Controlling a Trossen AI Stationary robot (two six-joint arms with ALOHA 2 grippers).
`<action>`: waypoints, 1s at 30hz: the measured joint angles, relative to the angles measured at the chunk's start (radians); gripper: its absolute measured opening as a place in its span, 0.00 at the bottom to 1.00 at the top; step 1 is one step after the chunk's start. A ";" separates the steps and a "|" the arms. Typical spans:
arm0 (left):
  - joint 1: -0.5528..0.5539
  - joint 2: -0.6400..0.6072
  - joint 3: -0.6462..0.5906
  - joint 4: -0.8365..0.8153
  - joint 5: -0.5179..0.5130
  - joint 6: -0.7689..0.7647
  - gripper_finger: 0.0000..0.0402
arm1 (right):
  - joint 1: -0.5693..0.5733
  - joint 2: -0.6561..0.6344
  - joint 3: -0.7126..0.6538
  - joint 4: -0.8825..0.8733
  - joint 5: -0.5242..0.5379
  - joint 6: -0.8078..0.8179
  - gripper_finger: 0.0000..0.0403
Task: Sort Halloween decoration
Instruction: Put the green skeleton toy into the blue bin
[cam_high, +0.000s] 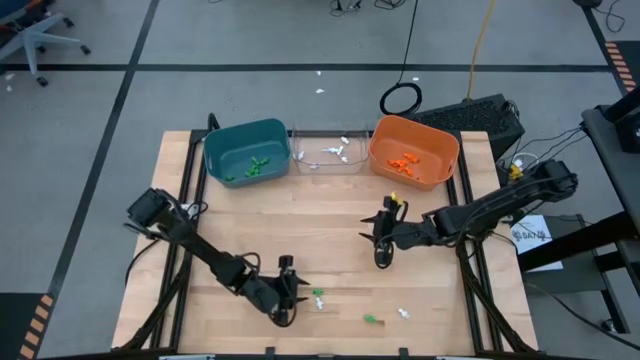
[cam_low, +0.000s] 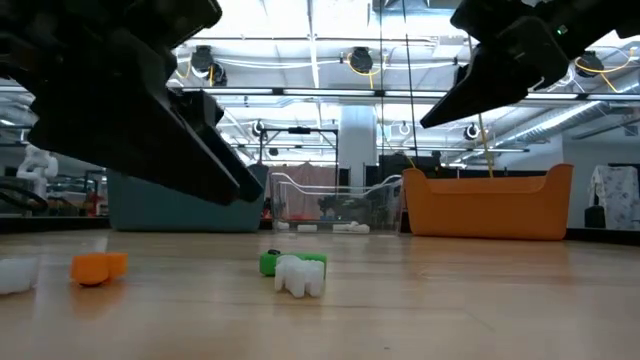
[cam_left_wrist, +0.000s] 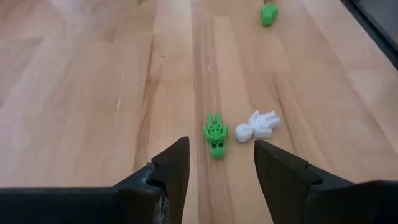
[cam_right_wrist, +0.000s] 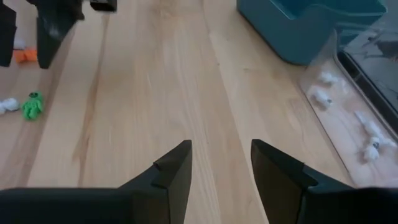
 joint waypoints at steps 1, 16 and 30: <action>0.000 0.007 0.000 0.001 -0.003 -0.023 0.44 | 0.000 0.003 0.000 0.005 0.000 -0.005 0.37; 0.000 0.153 0.000 0.149 -0.057 -0.115 0.44 | 0.000 0.008 0.000 0.006 -0.004 -0.026 0.37; 0.021 0.164 0.000 0.184 -0.050 -0.079 0.44 | -0.001 0.008 0.000 0.006 -0.002 -0.026 0.37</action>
